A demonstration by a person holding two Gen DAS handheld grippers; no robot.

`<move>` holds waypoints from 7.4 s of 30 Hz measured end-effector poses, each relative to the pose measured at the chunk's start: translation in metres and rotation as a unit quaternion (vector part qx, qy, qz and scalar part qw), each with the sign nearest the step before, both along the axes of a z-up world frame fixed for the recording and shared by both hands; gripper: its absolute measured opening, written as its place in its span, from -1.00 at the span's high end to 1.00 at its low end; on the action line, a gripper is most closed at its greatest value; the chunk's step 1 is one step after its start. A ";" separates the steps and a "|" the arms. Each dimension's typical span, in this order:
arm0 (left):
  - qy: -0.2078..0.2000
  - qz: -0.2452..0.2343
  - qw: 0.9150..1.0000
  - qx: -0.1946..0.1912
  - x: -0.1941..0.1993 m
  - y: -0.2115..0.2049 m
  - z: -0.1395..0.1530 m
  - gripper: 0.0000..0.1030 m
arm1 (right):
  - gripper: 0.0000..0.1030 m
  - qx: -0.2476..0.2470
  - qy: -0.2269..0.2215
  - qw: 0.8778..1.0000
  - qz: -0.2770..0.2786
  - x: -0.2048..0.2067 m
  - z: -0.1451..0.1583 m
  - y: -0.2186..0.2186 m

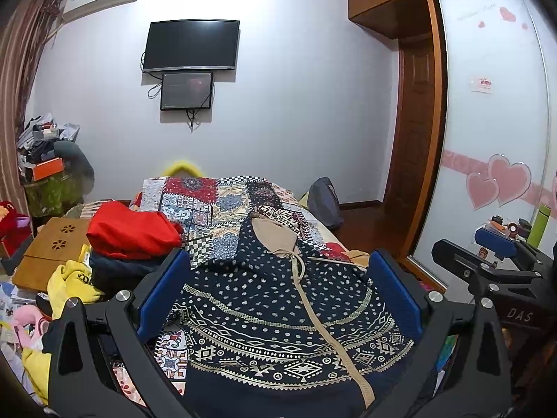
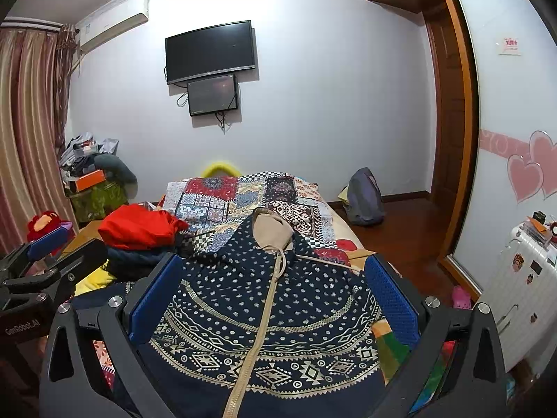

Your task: Fold large clothes

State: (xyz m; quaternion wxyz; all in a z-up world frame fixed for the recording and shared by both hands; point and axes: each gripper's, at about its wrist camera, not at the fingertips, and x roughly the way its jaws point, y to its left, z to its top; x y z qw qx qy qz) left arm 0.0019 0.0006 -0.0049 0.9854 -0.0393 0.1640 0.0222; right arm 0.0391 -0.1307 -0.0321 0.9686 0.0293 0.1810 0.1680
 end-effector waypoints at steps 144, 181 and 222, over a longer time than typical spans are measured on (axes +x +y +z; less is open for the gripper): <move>0.109 -0.009 0.989 -0.096 0.253 0.122 -0.018 0.96 | -1.00 0.026 0.254 0.967 0.010 0.192 -0.090 -0.010; 0.271 -0.133 0.953 0.037 0.271 0.016 -0.090 -0.69 | -1.00 -0.025 0.328 0.944 0.020 0.210 -0.143 -0.022; 0.362 0.135 0.922 -0.018 0.217 0.190 -0.243 -0.72 | 0.84 -0.072 0.222 0.972 0.015 0.264 -0.123 0.022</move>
